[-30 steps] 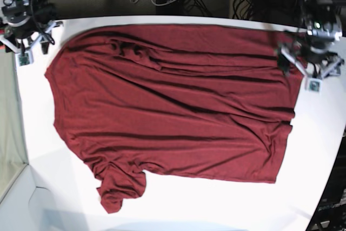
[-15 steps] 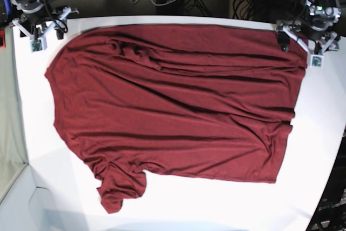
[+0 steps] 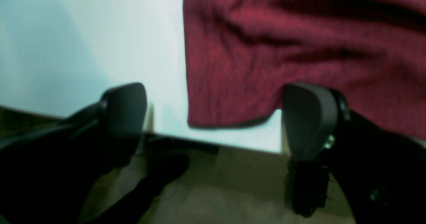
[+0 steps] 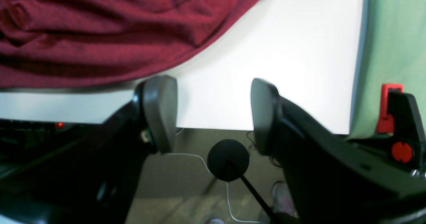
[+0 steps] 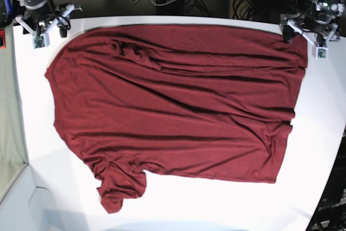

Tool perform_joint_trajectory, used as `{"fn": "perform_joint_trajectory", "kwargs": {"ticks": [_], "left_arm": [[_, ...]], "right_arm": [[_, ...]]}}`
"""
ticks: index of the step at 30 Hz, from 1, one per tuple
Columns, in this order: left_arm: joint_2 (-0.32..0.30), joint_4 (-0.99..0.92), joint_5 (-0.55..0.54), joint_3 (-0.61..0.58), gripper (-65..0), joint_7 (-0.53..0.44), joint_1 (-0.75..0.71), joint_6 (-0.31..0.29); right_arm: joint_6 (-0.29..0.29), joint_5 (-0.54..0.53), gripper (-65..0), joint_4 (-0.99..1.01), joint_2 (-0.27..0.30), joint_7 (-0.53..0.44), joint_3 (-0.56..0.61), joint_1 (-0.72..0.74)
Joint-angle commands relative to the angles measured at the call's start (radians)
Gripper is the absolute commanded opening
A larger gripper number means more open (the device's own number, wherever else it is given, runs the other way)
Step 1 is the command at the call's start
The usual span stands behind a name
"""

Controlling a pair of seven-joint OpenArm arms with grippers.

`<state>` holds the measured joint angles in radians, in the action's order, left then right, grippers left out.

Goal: Layout the t-shirt on the table in an organized manner, then fold the t-shirt properly
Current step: 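Release and regrasp the shirt edge with the right gripper further inward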

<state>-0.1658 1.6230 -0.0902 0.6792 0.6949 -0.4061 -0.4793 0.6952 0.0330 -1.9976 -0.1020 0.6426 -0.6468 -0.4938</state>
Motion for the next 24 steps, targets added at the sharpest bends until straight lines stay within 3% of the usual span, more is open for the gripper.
{"fn": "perform_joint_trajectory", "kwargs": {"ticks": [1, 3, 5, 9, 12, 19, 24], "left_arm": [[-0.004, 0.003, 0.022, 0.0, -2.5, 0.024, -0.012, -0.002], [-0.01, 0.001, 0.022, 0.0, -5.9, 0.024, -0.014, -0.002], [-0.011, -0.008, 0.022, 0.0, -14.8, 0.024, -0.015, -0.003], [-0.025, -0.034, 0.022, 0.001, -42.2, 0.026, -0.015, -0.003], [-0.025, -0.037, 0.022, 0.004, -56.0, 0.026, -0.015, -0.003], [-0.025, -0.025, 0.022, 0.003, -56.9, 0.026, -0.015, -0.003], [-0.019, -0.025, 0.022, 0.001, -56.9, 0.026, -0.015, -0.003]], "right_arm": [[0.003, -0.008, -29.8, -0.018, 0.005, -0.02, -0.006, -0.006], [0.003, -0.008, -29.8, -0.018, 0.005, -0.02, -0.006, -0.013], [0.003, -0.008, -29.8, -0.019, 0.005, -0.02, -0.003, -0.015], [0.003, -0.008, -29.8, -0.019, 0.005, -0.02, -0.001, -0.016], [0.003, -0.009, -29.8, -0.021, 0.005, -0.02, 0.002, -0.016], [0.003, -0.011, -29.8, -0.021, 0.002, -0.02, 0.089, -0.038], [0.003, -0.011, -29.8, -0.022, -0.034, -0.013, 0.175, -0.047]]}}
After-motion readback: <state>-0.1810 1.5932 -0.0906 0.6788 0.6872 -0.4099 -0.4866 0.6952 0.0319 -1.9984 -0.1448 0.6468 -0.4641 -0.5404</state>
